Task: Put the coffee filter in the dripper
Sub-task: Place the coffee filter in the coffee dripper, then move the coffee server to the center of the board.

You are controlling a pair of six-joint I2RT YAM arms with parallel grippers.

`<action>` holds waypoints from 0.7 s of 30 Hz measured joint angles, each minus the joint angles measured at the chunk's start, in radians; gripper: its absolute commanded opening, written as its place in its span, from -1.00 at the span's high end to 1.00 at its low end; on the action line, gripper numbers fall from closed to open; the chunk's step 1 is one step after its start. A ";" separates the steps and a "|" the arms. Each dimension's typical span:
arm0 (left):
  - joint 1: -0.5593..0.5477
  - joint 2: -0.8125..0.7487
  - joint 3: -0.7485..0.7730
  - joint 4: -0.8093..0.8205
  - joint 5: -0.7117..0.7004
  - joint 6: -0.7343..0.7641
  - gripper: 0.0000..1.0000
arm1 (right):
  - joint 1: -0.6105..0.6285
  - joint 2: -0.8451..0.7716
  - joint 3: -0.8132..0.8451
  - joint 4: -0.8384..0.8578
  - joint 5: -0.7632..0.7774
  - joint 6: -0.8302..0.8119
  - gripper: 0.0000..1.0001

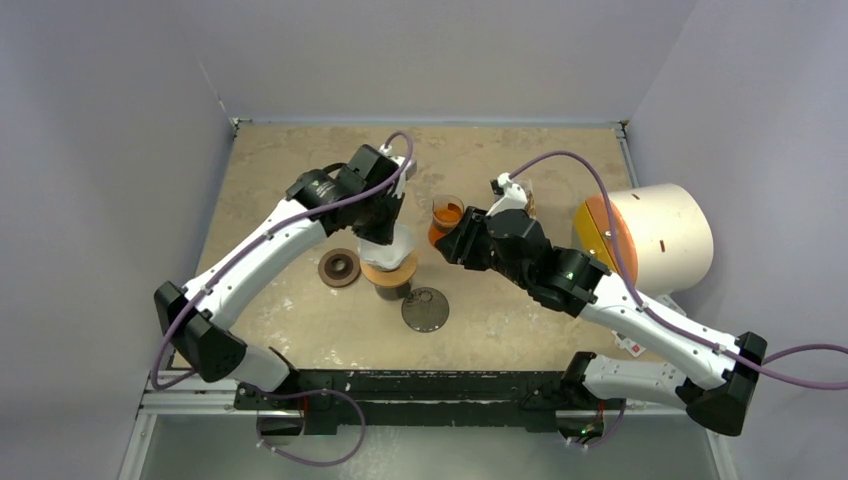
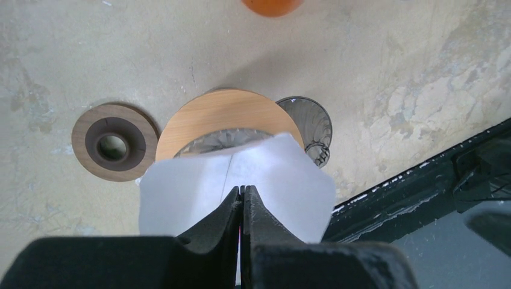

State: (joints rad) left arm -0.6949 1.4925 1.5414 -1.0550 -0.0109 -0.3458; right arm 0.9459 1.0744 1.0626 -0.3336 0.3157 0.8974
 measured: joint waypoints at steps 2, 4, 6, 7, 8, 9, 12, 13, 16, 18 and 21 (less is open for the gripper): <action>0.000 -0.030 0.006 -0.006 0.007 0.009 1.00 | 0.000 -0.004 -0.013 -0.001 -0.021 -0.031 0.28; 0.000 -0.072 0.006 -0.007 0.020 0.018 1.00 | 0.000 -0.004 -0.026 -0.002 -0.047 -0.068 0.55; 0.000 -0.122 0.006 -0.003 0.034 0.026 1.00 | 0.000 -0.005 -0.042 0.000 -0.071 -0.095 0.87; 0.000 -0.150 0.003 0.004 0.041 0.029 1.00 | 0.000 -0.006 -0.055 0.007 -0.081 -0.105 1.00; 0.000 -0.182 -0.004 0.017 0.047 0.032 1.00 | 0.000 -0.010 -0.072 0.015 -0.100 -0.113 1.00; 0.000 -0.211 -0.012 0.031 0.053 0.035 1.00 | 0.000 -0.014 -0.089 0.024 -0.111 -0.118 1.00; 0.000 -0.319 -0.071 0.088 0.069 0.050 1.00 | -0.001 -0.023 -0.148 0.062 -0.174 -0.120 1.00; 0.000 -0.355 -0.095 0.106 0.071 0.053 1.00 | -0.002 -0.022 -0.167 0.083 -0.198 -0.119 1.00; 0.000 -0.449 -0.163 0.151 0.074 0.064 1.00 | -0.003 -0.016 -0.219 0.141 -0.252 -0.104 1.00; 0.000 -0.496 -0.207 0.184 0.074 0.074 1.00 | -0.004 -0.008 -0.249 0.182 -0.284 -0.084 1.00; 0.000 -0.555 -0.274 0.234 0.076 0.079 1.00 | -0.004 0.006 -0.299 0.249 -0.319 -0.036 1.00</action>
State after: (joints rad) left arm -0.6949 0.9371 1.2675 -0.8211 0.0654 -0.2672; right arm 0.9421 1.0809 0.7635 -0.0841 -0.0029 0.8616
